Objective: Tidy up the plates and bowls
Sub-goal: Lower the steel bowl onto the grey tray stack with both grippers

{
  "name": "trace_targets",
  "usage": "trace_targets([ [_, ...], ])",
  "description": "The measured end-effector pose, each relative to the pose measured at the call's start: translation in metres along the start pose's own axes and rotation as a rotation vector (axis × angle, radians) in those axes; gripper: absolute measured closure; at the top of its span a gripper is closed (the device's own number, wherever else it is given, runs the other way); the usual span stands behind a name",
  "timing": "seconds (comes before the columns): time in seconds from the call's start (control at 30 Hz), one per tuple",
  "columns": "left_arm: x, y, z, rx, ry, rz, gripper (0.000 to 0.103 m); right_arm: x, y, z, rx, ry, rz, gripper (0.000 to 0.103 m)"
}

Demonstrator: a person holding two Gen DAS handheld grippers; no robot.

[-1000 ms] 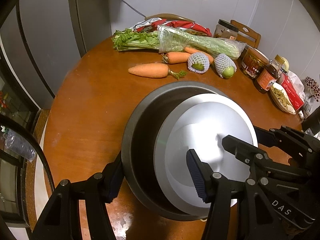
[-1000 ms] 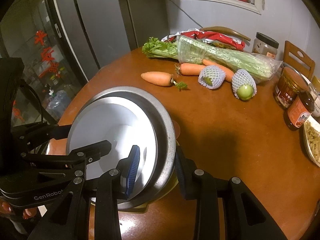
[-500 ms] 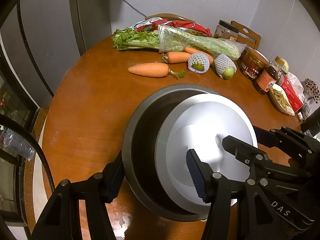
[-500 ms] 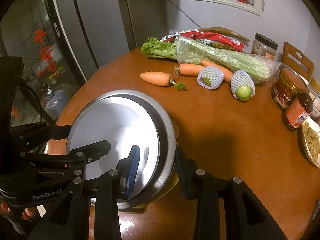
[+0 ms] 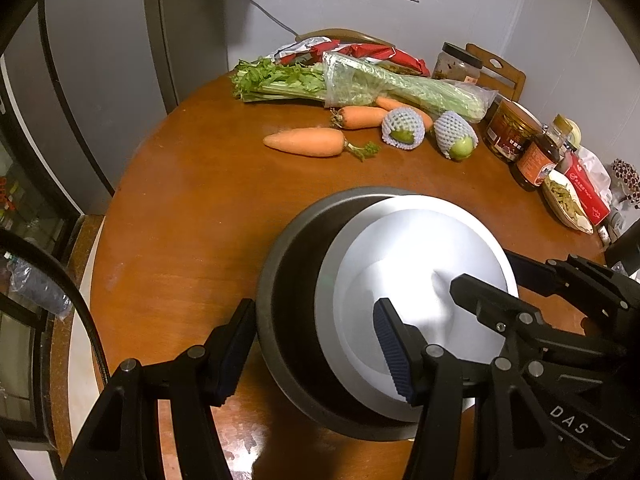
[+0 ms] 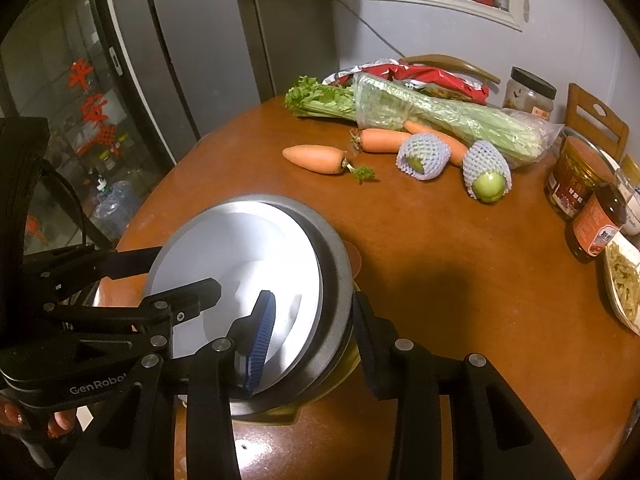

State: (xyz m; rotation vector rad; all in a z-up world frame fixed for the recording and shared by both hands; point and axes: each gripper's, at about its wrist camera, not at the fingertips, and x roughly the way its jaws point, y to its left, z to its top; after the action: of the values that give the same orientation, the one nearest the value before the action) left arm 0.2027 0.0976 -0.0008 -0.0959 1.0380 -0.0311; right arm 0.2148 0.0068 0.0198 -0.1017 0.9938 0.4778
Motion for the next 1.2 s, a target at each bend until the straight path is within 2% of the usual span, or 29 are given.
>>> trace_targets([
  [0.6,-0.006,0.000,-0.002,0.000,-0.012,-0.004,0.043,-0.003,0.001,0.000,-0.006,-0.002,-0.006,0.060],
  [1.2,-0.027,0.000,-0.005,-0.003,-0.060,0.017,0.043,-0.021,0.006,-0.001,-0.022,-0.035,-0.025,0.056],
])
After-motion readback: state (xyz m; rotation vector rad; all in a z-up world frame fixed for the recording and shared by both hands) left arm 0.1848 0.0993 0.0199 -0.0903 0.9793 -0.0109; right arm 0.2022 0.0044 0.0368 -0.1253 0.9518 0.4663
